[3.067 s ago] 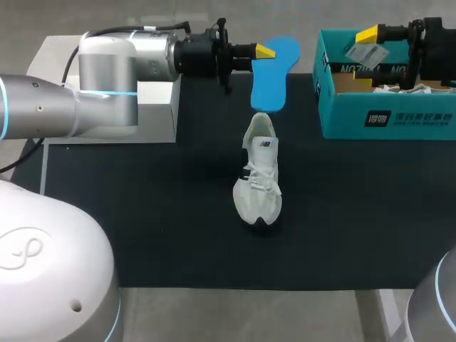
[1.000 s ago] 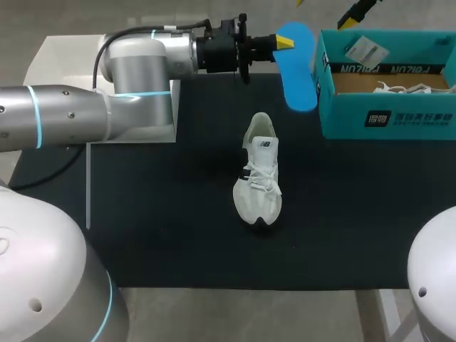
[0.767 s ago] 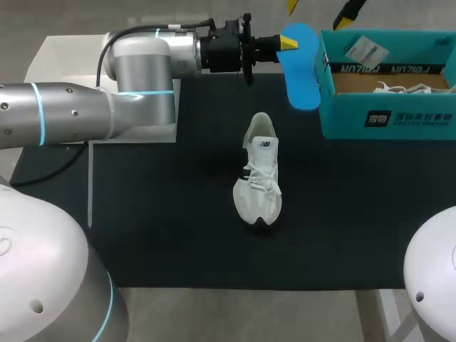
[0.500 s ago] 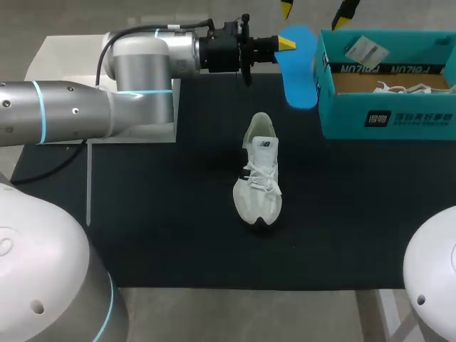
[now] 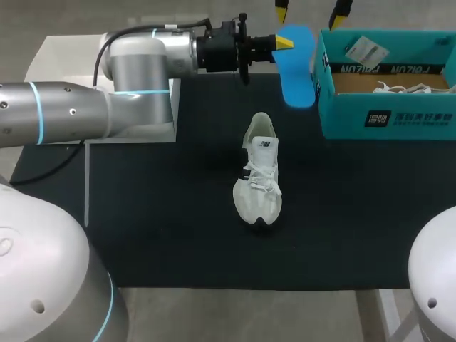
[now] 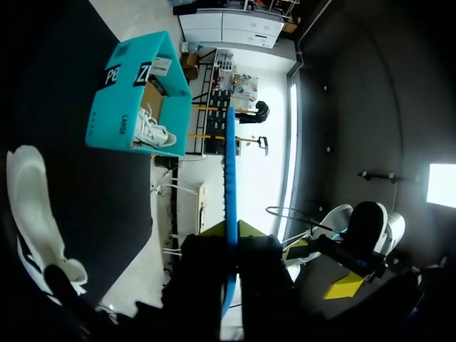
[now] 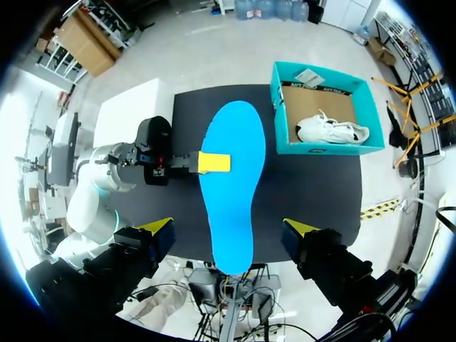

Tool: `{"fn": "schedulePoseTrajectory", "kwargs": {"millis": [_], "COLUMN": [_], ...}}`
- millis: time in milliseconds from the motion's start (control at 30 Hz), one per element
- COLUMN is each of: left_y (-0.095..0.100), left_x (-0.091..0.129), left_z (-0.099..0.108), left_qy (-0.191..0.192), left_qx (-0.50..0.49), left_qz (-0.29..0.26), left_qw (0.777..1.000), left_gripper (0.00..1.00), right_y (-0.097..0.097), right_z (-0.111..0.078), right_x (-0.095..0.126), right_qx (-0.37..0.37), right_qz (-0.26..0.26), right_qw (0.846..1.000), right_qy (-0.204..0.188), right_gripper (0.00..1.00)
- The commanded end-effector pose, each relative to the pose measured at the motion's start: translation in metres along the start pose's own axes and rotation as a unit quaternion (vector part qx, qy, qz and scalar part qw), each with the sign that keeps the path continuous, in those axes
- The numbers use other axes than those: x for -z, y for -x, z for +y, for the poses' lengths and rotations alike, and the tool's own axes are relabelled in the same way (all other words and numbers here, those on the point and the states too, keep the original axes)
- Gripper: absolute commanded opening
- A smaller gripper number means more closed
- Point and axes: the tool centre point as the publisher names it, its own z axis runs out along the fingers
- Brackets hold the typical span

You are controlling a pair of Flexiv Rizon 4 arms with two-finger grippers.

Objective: Take the shoe out of the shoebox, open the shoe tongue, remove and reinsert the insole, then place the shoe into the shoebox

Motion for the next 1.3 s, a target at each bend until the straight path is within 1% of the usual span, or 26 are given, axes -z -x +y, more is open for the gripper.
{"fn": "schedulePoseTrajectory", "kwargs": {"millis": [33, 67, 100, 1300], "left_y": [0.0017, 0.002, 0.0021, 0.0023], "left_x": [0.0001, -0.0003, -0.0006, -0.0009], "left_z": [0.0009, 0.0013, 0.0018, 0.0018], "left_qy": [0.002, 0.005, 0.002, 0.005], "left_qx": [0.002, 0.004, 0.005, 0.006], "left_qz": [0.002, 0.003, 0.001, 0.002], "left_qw": [1.0, 1.0, 1.0, 1.0], "left_gripper": [0.0, 0.0, 0.0, 0.0], "right_y": [-0.0088, -0.0095, -0.01, -0.01], "right_z": [0.0017, 0.0014, 0.0009, 0.0009], "right_x": [0.0006, -0.0001, -0.0003, -0.0003], "right_qx": [-0.003, -0.012, -0.018, -0.018], "right_qz": [-0.016, -0.018, -0.007, -0.007], "right_qw": [1.0, 1.0, 0.999, 0.999], "right_qy": [0.004, 0.016, 0.028, 0.028], "right_gripper": [1.0, 1.0, 1.0, 1.0]}}
